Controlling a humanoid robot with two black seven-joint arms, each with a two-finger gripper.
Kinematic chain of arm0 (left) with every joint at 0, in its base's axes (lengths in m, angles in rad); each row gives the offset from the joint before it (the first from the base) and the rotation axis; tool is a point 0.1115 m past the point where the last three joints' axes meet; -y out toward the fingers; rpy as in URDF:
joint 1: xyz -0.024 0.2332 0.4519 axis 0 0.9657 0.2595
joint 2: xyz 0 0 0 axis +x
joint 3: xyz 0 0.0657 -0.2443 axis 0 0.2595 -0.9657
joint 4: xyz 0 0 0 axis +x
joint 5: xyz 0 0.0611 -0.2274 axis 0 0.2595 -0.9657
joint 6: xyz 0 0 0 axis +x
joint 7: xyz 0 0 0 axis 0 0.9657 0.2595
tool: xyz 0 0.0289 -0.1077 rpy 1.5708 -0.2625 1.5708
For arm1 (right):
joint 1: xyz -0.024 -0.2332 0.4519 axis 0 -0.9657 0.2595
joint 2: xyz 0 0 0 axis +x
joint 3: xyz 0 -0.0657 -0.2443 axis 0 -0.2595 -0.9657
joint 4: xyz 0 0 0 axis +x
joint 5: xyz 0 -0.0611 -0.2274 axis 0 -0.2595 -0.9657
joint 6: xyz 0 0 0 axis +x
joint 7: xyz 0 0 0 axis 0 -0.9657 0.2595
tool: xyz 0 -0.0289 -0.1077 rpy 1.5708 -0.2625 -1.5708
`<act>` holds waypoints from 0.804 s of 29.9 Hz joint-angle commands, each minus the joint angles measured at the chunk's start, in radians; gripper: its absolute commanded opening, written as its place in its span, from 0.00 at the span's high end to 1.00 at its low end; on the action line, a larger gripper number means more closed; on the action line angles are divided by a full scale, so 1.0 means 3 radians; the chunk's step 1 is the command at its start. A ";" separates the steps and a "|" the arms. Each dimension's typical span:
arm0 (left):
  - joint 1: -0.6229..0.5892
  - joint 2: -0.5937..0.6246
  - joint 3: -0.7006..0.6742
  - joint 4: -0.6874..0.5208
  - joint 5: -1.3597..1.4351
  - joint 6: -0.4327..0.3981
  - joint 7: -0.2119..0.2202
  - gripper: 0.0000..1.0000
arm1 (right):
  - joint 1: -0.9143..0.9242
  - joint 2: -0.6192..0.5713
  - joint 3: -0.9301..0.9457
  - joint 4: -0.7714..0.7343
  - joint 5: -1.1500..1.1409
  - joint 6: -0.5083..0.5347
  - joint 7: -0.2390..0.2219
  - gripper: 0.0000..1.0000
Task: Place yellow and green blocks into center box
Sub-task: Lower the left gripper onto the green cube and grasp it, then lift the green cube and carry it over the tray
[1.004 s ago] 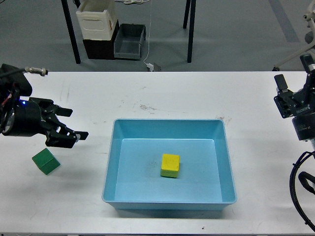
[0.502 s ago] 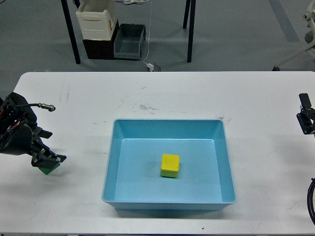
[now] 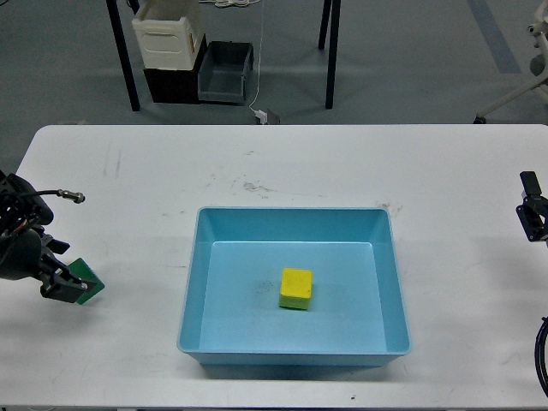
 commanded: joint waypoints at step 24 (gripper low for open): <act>0.0016 -0.0055 0.0095 0.0145 -0.0072 0.0000 0.0000 0.62 | -0.0001 0.0006 0.0004 -0.0143 0.0000 -0.0020 0.0000 0.00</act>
